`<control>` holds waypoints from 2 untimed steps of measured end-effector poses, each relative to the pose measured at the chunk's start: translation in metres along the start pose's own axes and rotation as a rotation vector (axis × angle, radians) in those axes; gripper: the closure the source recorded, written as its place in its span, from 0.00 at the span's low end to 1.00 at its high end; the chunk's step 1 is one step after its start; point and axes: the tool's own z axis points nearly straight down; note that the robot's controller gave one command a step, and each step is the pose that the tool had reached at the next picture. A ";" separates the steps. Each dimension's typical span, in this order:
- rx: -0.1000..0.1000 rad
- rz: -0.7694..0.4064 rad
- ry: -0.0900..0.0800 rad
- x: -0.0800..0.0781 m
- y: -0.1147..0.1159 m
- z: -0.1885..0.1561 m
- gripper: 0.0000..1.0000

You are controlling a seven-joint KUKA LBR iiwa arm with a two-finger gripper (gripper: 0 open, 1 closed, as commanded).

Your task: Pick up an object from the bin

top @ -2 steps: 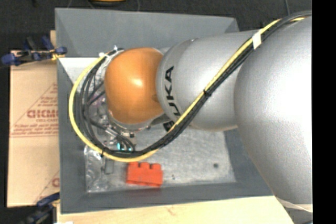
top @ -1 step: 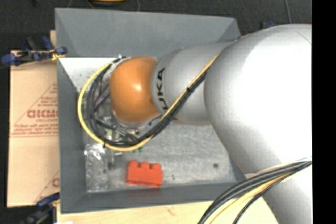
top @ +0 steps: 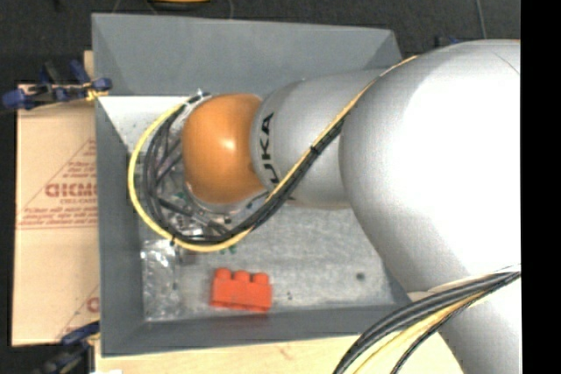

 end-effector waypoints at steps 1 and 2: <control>0.013 0.016 -0.040 0.020 0.021 -0.019 1.00; 0.001 0.017 -0.011 0.031 0.031 -0.166 1.00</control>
Offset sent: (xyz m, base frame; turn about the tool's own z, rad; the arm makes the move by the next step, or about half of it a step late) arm -0.0503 0.0358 0.0146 0.0006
